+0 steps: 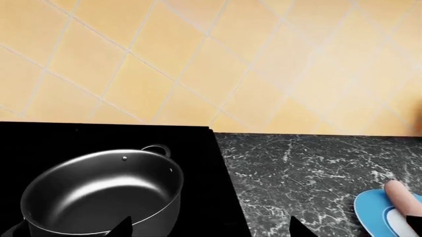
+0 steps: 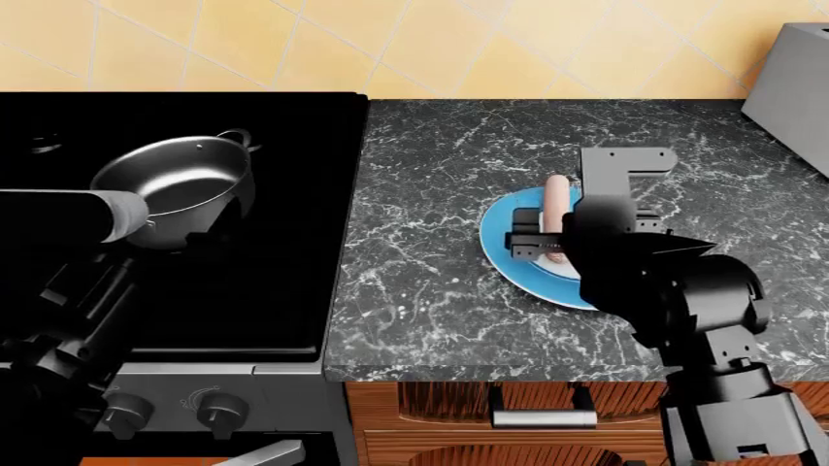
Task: Frozen meat rests on a plate on the counter. Retrieve the meat and place it in a pot on a burner. Then turn the burner on.
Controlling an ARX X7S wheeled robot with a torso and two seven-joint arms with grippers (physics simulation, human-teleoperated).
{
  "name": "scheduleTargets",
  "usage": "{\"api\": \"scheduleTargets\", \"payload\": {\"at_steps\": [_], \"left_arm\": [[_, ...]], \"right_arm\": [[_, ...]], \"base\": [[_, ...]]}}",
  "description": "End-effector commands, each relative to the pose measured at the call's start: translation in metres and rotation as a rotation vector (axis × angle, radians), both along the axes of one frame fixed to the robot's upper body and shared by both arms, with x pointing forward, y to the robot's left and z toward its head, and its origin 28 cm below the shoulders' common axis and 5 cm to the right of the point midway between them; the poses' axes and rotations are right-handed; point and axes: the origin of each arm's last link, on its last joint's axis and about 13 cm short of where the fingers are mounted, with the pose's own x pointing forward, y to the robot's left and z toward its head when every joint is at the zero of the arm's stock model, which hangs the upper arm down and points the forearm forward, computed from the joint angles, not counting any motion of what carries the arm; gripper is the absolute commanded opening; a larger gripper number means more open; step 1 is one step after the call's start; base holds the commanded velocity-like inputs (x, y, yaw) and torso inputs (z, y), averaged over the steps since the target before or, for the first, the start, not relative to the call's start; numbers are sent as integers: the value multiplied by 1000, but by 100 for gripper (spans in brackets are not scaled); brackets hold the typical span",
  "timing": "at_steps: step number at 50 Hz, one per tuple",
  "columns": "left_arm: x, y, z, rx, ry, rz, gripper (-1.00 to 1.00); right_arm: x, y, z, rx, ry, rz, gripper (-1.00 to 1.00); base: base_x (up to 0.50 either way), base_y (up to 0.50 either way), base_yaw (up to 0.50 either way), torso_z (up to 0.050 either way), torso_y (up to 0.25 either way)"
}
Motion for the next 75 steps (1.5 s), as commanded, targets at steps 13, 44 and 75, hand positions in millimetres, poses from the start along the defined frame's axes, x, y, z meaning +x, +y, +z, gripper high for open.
{"api": "scheduleTargets", "payload": {"at_steps": [13, 44, 75], "left_arm": [[2, 0, -2, 2, 5, 2, 100], [-2, -1, 4, 17, -15, 2, 100], [-3, 17, 39, -8, -170, 86, 100]], "right_arm": [[1, -1, -5, -6, 8, 2, -100], [-18, 5, 31, -46, -222, 5, -100], [-44, 6, 54, -7, -393, 148, -100]], "base": [[0, 0, 0, 0, 0], [0, 0, 0, 0, 0], [0, 32, 0, 0, 0]]}}
